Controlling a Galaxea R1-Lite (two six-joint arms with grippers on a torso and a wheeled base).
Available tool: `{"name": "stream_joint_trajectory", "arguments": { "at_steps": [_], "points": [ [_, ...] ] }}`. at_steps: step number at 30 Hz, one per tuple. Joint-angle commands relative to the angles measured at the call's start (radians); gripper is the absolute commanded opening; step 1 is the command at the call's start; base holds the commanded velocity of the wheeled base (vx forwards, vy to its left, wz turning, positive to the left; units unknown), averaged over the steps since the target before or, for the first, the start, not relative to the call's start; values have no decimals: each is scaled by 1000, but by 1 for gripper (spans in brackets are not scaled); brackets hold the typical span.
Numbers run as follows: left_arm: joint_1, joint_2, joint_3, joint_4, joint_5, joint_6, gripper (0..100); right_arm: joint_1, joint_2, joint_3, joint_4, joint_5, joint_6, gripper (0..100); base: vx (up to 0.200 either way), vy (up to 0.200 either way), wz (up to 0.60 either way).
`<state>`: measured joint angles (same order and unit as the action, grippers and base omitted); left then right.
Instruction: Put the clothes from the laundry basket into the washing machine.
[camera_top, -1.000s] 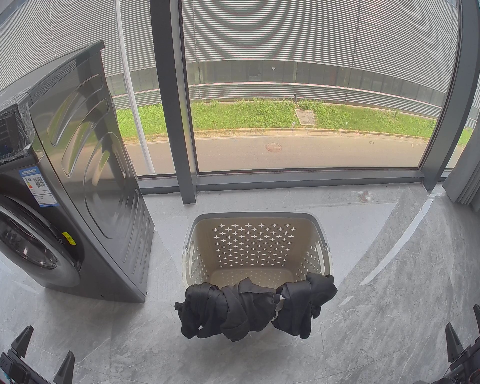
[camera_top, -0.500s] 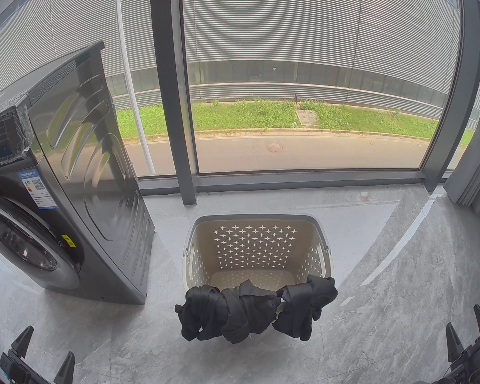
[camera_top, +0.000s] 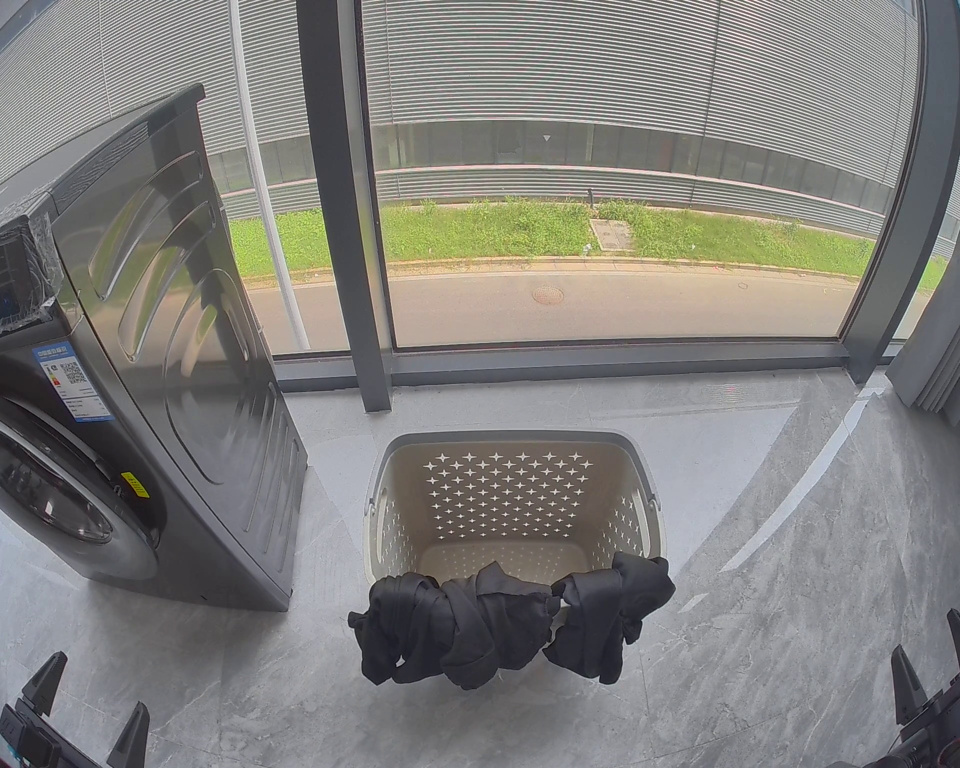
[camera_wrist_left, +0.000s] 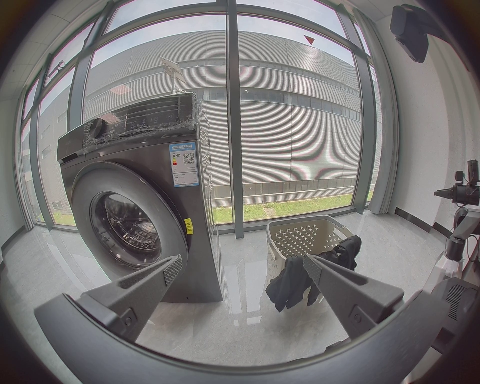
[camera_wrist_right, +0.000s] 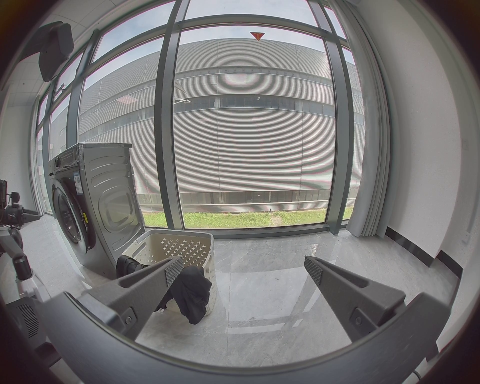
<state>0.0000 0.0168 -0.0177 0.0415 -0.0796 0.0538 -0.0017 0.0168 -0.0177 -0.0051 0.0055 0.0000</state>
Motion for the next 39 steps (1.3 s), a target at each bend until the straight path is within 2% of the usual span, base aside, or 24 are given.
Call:
{"name": "stream_joint_trajectory", "arguments": {
  "at_steps": [1, 9, 15, 30, 39],
  "points": [
    [0, -17, 18, 0, 0, 1, 100, 0, -15, 18, 1, 1, 0, 100, 0, 0, 0],
    [0, -17, 18, 0, 0, 1, 100, 0, -15, 18, -1, 1, 0, 100, 0, 0, 0],
    [0, -17, 18, -2, 0, 1, 100, 0, -15, 18, -1, 1, 0, 100, 0, -200, 0],
    [0, -17, 18, 0, 0, 1, 100, 0, -15, 18, -1, 1, 0, 100, 0, 0, 0],
    [0, -17, 18, 0, 0, -2, 100, 0, -15, 18, -1, 1, 0, 100, 200, 0, 0]
  ]
}}
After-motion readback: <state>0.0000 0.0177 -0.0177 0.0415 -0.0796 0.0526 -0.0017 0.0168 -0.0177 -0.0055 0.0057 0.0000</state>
